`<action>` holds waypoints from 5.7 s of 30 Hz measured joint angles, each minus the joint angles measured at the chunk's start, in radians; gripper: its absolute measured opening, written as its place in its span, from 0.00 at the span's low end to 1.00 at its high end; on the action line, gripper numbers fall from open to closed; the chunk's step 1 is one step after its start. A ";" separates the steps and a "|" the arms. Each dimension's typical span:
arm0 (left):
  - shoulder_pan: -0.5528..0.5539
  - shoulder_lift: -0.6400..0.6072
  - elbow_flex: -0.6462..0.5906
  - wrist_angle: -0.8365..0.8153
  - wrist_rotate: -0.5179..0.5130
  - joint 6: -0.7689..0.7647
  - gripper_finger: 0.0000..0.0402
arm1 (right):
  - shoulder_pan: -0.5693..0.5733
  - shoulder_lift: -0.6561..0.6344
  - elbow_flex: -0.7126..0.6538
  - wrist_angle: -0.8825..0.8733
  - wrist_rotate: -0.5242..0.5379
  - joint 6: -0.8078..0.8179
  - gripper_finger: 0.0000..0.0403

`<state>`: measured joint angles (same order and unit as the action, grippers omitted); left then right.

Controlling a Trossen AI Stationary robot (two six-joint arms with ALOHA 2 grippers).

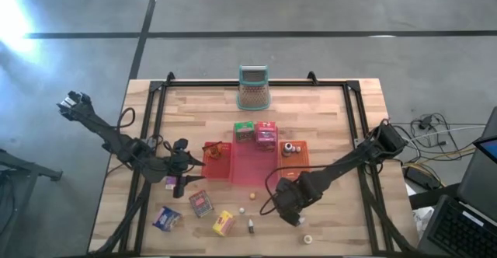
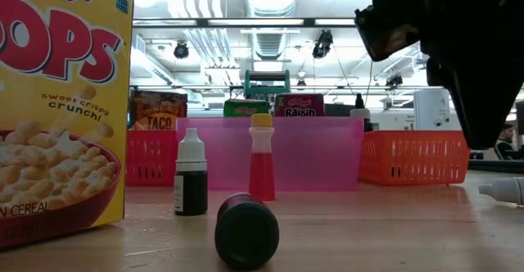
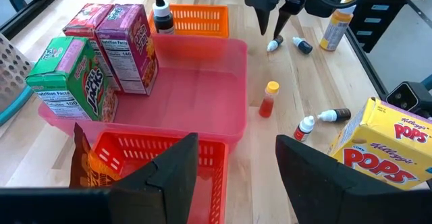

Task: Pick & Place Kitchen Items
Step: Put the small brown food coloring bottle into the orange bin

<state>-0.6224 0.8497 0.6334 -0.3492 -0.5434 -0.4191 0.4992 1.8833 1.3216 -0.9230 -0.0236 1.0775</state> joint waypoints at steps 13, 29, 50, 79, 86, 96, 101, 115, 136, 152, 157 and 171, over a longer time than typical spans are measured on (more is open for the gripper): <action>0.000 0.000 0.000 0.000 0.000 0.000 0.51 | 0.009 0.045 -0.021 0.065 0.000 -0.001 0.29; 0.000 0.000 0.001 -0.005 0.000 0.000 0.51 | 0.008 0.142 0.047 0.003 -0.045 -0.037 0.32; 0.000 0.000 0.001 -0.003 0.000 0.000 0.51 | 0.009 0.143 0.047 -0.013 -0.083 -0.056 0.20; 0.000 0.000 0.000 -0.004 0.000 0.000 0.51 | 0.074 0.062 0.197 -0.004 0.133 -0.230 0.19; 0.000 0.000 0.000 -0.003 0.000 0.000 0.51 | 0.083 -0.021 0.210 0.102 0.326 -0.363 0.16; 0.001 0.003 0.000 -0.001 -0.009 0.016 0.51 | 0.073 -0.061 0.209 0.568 0.443 -0.887 0.19; 0.001 0.004 0.000 -0.002 -0.012 0.073 0.51 | 0.064 -0.061 0.209 0.736 0.446 -1.088 0.16; 0.013 0.073 0.000 0.180 -0.245 0.124 0.51 | 0.024 -0.061 0.193 0.898 0.448 -1.252 0.16; 0.026 0.368 0.000 1.048 0.074 0.697 0.51 | -0.014 -0.115 0.152 1.018 0.466 -1.355 0.18; 0.091 0.425 0.014 1.217 0.186 0.786 0.51 | -0.063 -0.116 0.146 1.097 0.468 -1.423 0.18; 0.099 0.425 0.031 1.214 0.190 0.800 0.51 | -0.074 -0.116 0.146 1.094 0.469 -1.428 0.16; 0.113 0.425 0.040 1.202 0.185 0.784 0.48 | -0.075 -0.116 0.146 1.097 0.472 -1.430 0.16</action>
<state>-0.5098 1.2747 0.6731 0.8526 -0.3584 0.3653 0.4240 1.7672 1.4677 0.1738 0.4480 -0.3523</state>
